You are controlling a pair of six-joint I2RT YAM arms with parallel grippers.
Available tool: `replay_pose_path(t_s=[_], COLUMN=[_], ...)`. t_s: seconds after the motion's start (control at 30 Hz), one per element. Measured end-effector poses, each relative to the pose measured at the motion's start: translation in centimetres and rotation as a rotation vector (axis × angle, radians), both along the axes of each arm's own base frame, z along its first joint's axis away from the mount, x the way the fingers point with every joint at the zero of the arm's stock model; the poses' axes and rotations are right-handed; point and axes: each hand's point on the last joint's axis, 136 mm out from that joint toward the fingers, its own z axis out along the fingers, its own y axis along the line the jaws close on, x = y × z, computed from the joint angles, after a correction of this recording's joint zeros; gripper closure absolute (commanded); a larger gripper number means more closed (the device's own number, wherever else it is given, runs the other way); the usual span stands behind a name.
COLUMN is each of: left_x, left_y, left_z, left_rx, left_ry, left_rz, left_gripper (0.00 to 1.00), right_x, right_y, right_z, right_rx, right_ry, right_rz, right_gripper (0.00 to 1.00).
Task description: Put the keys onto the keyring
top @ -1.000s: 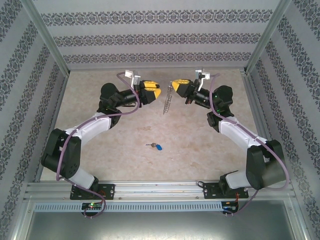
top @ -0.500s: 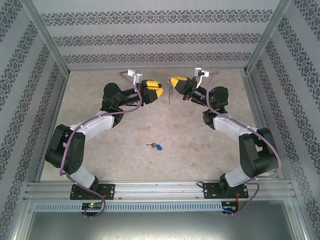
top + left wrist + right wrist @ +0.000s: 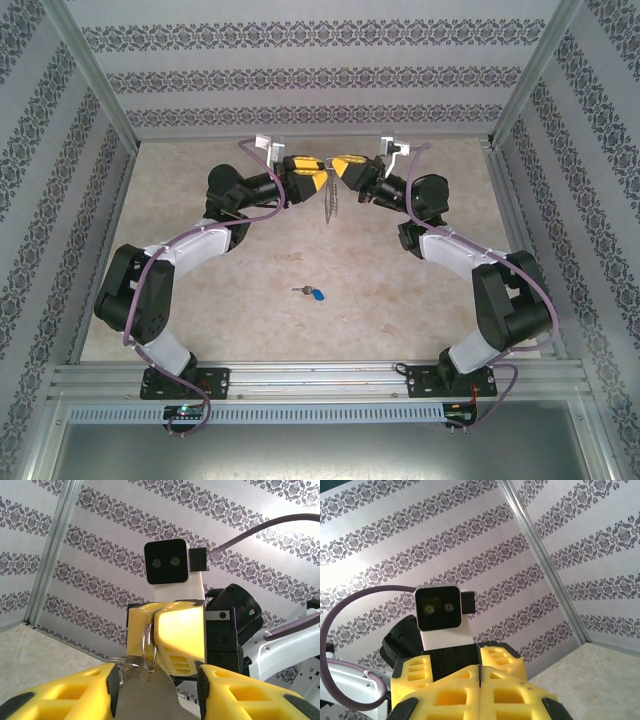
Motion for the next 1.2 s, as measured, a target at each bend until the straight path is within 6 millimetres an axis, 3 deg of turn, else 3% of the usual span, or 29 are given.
replay_pose_path(t_s=[0.4,0.97,1.17,1.2], left_x=[0.4,0.62,0.82,0.83], left_y=[-0.13,-0.45,-0.36,-0.36], left_z=[0.3,0.38,0.51,0.5], left_rx=[-0.012,-0.025,-0.032,-0.031], left_ry=[-0.007,-0.004,-0.005,-0.007], left_rz=[0.001,-0.004,0.01,0.011], left_gripper=[0.58,0.85,0.99,1.0], right_x=[-0.04,-0.01,0.01,0.02], right_y=[0.37,0.38,0.36,0.34], right_z=[-0.32,-0.38,-0.39,-0.39], right_rx=[-0.003,-0.003,-0.004,-0.004], right_ry=[0.008,0.009,0.009,0.009], right_rz=[0.009,0.009,0.009,0.008], right_gripper=[1.0,1.0,1.0,0.93])
